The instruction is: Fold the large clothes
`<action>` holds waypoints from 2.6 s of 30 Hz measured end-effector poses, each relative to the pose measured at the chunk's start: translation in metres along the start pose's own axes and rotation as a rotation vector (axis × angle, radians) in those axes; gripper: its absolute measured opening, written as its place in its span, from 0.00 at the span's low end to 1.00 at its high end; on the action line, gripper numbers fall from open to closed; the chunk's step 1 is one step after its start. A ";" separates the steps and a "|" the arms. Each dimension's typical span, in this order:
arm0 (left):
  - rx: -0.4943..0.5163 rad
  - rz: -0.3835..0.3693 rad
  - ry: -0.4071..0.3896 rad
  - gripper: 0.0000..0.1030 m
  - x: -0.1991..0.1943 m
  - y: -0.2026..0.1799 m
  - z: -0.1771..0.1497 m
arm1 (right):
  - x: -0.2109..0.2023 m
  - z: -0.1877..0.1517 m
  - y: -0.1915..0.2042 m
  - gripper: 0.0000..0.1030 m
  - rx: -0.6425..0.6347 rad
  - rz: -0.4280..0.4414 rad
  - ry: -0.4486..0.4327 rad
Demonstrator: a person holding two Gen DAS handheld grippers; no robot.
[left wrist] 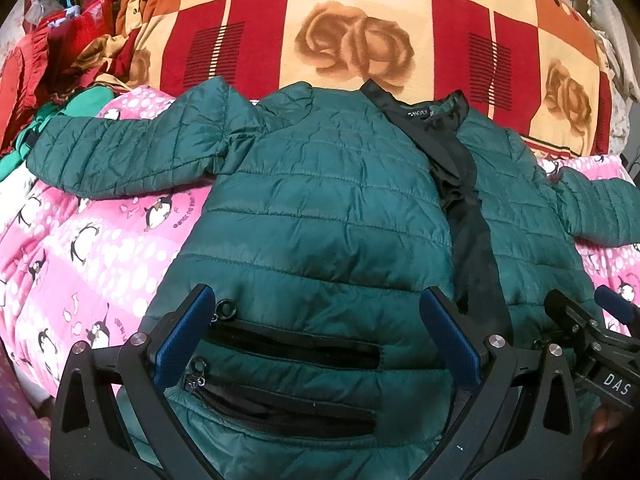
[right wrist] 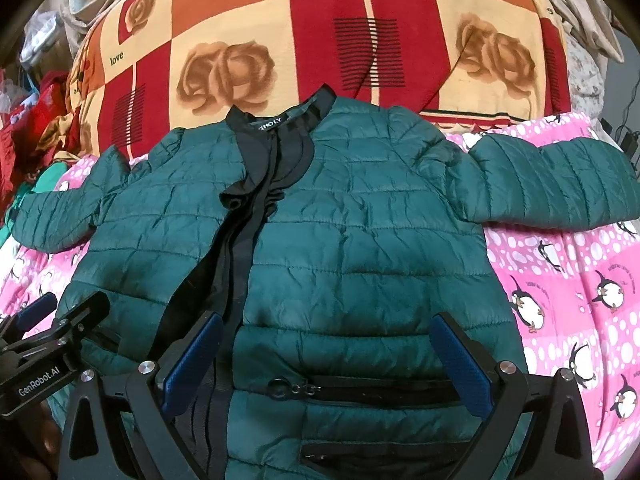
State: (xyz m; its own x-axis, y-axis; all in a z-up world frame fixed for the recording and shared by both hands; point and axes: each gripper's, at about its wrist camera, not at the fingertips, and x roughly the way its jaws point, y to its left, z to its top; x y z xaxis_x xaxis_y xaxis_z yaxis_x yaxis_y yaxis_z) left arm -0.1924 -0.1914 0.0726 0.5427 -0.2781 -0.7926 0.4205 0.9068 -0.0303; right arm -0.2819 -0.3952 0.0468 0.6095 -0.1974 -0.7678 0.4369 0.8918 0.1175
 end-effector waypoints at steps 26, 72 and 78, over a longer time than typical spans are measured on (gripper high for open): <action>-0.010 0.037 -0.012 1.00 0.009 0.016 0.019 | 0.009 0.012 0.009 1.00 -0.004 0.007 -0.006; -0.484 0.412 -0.016 0.99 0.060 0.328 0.107 | 0.094 0.057 0.063 1.00 -0.064 0.090 0.065; -0.535 0.474 -0.044 0.99 0.065 0.367 0.119 | 0.095 0.055 0.068 1.00 -0.073 0.099 0.073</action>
State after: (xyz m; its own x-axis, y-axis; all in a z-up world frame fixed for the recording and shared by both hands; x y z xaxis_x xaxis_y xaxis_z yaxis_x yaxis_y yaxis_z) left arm 0.0834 0.0852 0.0823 0.6126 0.1824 -0.7691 -0.2761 0.9611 0.0080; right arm -0.1578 -0.3754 0.0170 0.5965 -0.0795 -0.7987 0.3260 0.9333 0.1506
